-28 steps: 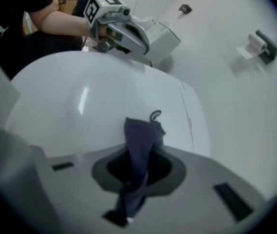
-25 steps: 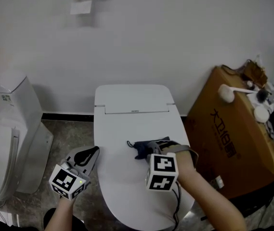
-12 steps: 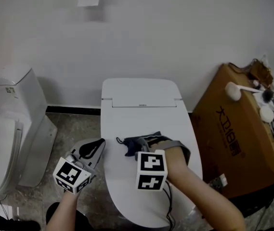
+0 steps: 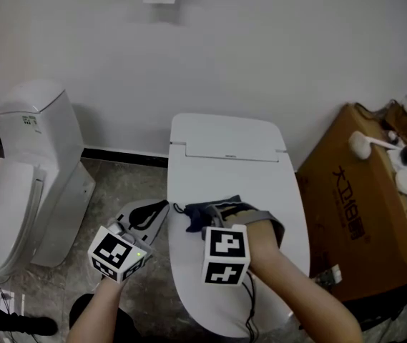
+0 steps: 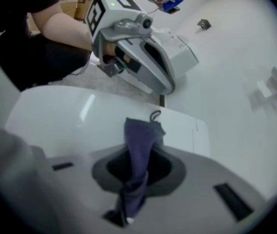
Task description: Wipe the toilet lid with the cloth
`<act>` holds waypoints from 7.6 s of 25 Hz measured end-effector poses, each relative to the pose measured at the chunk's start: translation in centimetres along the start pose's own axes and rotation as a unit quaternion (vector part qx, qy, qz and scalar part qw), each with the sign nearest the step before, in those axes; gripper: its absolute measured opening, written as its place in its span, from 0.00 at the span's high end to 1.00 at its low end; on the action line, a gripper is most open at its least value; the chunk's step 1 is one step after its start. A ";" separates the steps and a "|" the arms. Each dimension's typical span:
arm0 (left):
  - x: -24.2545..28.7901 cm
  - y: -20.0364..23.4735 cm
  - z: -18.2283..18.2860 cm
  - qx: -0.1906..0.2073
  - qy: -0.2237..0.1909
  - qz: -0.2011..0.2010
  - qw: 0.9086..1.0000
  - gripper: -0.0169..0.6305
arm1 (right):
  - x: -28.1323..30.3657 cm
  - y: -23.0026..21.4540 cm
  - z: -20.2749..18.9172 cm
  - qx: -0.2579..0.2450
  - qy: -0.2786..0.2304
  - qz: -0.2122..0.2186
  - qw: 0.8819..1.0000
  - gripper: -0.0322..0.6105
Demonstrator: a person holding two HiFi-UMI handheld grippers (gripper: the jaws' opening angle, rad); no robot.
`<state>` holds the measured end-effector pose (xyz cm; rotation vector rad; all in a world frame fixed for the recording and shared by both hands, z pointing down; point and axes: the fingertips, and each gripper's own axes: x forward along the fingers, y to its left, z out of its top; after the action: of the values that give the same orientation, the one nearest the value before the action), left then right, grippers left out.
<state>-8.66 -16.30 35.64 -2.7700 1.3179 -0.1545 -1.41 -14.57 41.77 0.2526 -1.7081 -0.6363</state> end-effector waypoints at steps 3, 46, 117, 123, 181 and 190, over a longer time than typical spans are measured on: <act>-0.1 0.3 -0.1 -0.001 0.001 0.003 1.000 0.95 | 0.1 0.0 1.1 -0.007 -0.003 0.001 1.000 0.85; 0.6 -0.7 0.2 0.017 0.004 -0.001 1.000 0.95 | -11.1 3.7 -25.5 0.212 0.083 -0.090 0.969 0.85; 2.5 -1.5 -0.4 0.017 -0.002 -0.004 1.000 0.95 | -3.5 5.3 -3.5 0.023 0.007 -0.004 1.000 0.85; 2.5 -1.4 -0.3 0.016 -0.008 -0.004 1.000 0.95 | -3.2 4.9 -1.7 0.007 0.005 -0.009 1.000 0.85; 2.9 0.0 0.0 0.014 -0.021 0.009 1.000 0.95 | -9.8 9.8 -24.3 0.224 0.099 -0.028 0.969 0.85; 2.9 -0.4 0.0 0.014 -0.020 0.008 1.000 0.95 | -9.5 10.2 -21.8 0.212 0.086 -0.025 0.973 0.85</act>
<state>-6.51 -18.24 35.82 -2.7241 1.3177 -0.1137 23.42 -7.45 41.85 0.6362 -1.6594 -0.2680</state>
